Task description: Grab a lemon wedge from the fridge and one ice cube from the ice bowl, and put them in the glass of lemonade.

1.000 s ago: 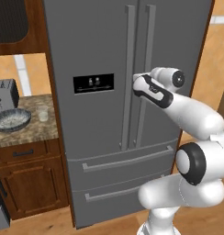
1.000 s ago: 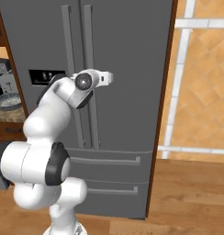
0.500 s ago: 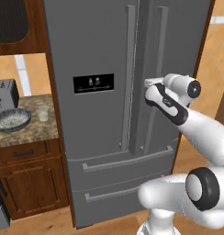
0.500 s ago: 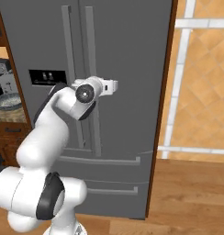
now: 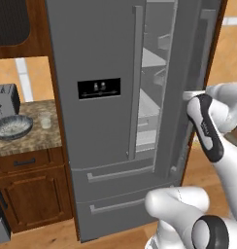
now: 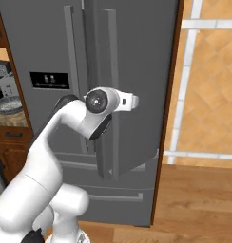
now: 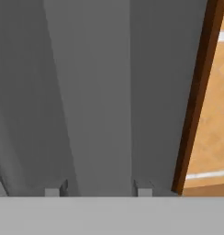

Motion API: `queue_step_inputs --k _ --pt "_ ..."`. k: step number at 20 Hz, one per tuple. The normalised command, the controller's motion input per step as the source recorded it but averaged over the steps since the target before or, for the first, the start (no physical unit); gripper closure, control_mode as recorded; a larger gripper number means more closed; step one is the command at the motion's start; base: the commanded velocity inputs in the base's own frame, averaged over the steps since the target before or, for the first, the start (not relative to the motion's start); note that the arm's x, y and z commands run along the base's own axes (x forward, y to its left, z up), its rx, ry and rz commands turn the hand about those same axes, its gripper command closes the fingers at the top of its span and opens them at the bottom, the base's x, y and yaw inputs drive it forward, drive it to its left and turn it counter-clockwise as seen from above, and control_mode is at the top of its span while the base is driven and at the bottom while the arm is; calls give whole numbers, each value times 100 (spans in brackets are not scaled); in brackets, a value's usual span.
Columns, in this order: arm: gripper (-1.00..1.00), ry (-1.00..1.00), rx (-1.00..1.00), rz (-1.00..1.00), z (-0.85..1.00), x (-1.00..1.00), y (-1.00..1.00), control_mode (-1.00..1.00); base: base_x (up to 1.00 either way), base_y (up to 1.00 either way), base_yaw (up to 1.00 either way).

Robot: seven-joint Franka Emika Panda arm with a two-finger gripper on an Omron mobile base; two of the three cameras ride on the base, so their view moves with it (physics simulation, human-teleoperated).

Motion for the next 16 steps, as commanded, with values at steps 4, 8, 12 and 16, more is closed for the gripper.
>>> queue_step_inputs --k 4,8,12,16 --pt "100 18 1 0 0 -94 -100 -100 0 0 0" --pt "100 12 0 0 0 -82 -99 -100 0 0 0" --pt "-100 1 0 0 13 -51 -42 -100 0 0 0" --pt "-100 -5 -1 0 43 -75 -13 -100 0 0 0"
